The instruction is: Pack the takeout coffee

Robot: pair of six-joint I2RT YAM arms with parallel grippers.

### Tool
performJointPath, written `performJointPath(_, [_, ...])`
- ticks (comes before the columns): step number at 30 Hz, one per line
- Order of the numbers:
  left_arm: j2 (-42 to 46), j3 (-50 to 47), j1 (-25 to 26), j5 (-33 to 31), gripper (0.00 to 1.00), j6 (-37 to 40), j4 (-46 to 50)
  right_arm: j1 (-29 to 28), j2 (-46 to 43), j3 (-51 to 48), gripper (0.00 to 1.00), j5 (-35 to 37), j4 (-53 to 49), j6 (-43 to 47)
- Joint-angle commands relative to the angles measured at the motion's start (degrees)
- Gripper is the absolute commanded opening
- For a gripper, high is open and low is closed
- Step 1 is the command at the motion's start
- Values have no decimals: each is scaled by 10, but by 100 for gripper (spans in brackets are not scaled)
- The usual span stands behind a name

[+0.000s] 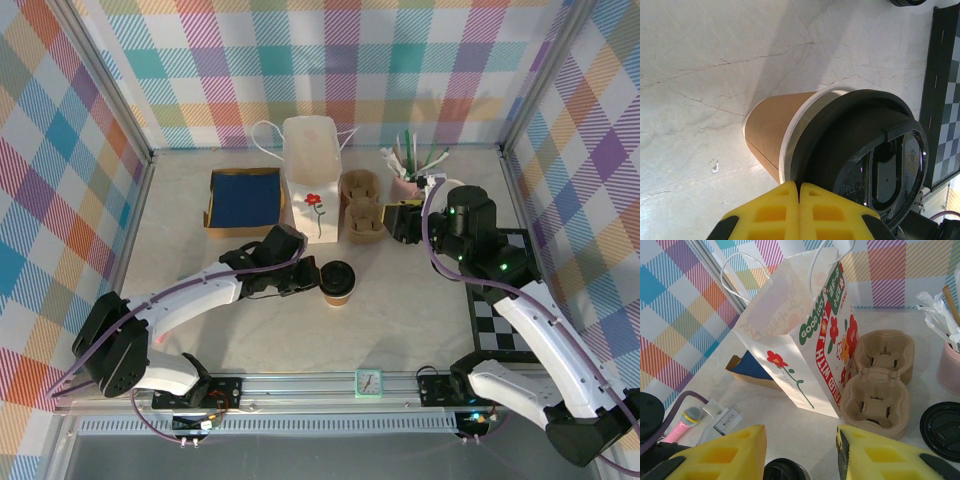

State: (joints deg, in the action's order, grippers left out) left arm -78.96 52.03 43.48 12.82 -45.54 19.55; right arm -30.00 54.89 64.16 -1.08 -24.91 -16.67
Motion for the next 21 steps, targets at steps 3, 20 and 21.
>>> performJointPath(3, [-7, 25, 7, -9, 5, 11, 23, 2, -10, -5, 42, -7, 21, -1])
performJointPath(20, [-8, 26, 7, -12, 7, 16, 33, 2, -10, -10, 42, -9, 27, -3])
performJointPath(21, [-8, 25, 7, -13, 8, 16, 33, 2, -11, -11, 42, -9, 27, -3])
